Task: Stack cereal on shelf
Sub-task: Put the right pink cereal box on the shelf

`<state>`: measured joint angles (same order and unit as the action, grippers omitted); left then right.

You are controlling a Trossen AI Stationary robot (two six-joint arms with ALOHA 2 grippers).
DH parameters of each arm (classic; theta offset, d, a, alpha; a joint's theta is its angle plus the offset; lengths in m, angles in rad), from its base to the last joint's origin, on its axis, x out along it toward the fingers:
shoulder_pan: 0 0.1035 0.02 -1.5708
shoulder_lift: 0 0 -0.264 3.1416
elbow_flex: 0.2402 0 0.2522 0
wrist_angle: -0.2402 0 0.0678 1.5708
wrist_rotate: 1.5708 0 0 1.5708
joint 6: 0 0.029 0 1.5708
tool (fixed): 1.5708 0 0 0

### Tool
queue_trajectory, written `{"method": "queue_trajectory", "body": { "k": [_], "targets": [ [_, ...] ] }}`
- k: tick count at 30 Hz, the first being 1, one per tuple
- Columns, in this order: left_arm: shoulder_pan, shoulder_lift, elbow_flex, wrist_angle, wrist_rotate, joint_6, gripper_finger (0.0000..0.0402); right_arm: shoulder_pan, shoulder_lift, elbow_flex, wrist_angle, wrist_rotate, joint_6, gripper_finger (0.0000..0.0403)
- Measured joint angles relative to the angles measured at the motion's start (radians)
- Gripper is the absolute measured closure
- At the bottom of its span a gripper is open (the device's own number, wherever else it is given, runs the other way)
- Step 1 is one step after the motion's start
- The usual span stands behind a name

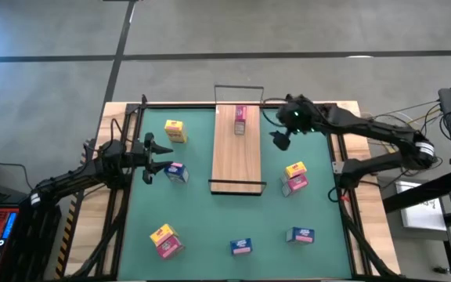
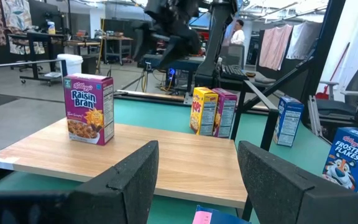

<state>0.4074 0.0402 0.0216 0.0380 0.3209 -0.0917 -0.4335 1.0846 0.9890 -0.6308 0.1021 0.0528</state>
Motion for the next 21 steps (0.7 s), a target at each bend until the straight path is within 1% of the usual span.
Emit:
{"method": "queue_trajectory", "body": {
  "k": [5,8,13,17,21],
  "targets": [
    [0.0,0.0,0.0,0.0,0.0,0.0,0.0198,0.072,-0.112,-0.079,-0.093,0.119,0.264,0.0041],
    [0.0,0.0,0.0,0.0,0.0,0.0,0.0198,0.128,-0.153,-0.102,-0.161,0.154,0.425,0.0041],
    [0.0,0.0,0.0,0.0,0.0,0.0,0.0198,0.222,-0.168,-0.122,-0.251,0.153,0.631,0.0041],
    [0.0,0.0,0.0,0.0,0.0,0.0,0.0198,0.302,-0.161,-0.106,-0.346,0.146,0.809,0.0041],
    [0.0,0.0,0.0,0.0,0.0,0.0,0.0198,0.381,-0.151,-0.084,-0.42,0.074,0.93,0.0041]
  ]
}}
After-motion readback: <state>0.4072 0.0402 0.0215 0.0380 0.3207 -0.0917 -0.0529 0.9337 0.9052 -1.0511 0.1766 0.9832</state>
